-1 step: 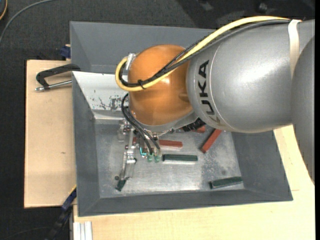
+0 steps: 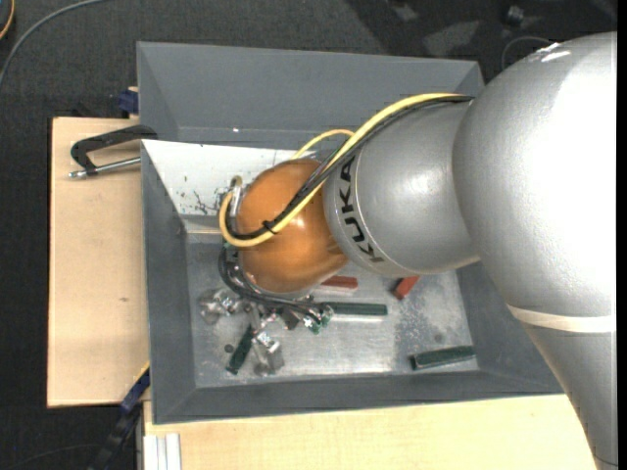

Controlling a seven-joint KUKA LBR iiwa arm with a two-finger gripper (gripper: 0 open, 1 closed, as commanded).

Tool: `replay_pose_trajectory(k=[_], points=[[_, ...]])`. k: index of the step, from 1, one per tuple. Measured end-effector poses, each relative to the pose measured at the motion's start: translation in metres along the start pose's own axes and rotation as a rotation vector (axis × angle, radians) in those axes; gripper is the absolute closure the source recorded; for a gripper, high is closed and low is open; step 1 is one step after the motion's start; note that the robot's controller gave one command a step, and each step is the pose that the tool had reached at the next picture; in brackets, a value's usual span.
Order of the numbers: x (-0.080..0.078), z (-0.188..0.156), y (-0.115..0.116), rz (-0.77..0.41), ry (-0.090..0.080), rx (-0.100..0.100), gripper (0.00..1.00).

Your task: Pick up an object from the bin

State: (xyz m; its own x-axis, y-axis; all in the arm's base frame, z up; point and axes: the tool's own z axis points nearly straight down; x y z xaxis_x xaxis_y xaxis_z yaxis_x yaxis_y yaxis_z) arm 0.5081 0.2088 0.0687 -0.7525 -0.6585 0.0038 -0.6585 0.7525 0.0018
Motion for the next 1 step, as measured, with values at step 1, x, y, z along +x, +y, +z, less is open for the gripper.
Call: replay_pose_trajectory(k=[1], points=[[0.0065, -0.0328, 0.0179, -0.132, -0.009, 0.002, 0.0]])
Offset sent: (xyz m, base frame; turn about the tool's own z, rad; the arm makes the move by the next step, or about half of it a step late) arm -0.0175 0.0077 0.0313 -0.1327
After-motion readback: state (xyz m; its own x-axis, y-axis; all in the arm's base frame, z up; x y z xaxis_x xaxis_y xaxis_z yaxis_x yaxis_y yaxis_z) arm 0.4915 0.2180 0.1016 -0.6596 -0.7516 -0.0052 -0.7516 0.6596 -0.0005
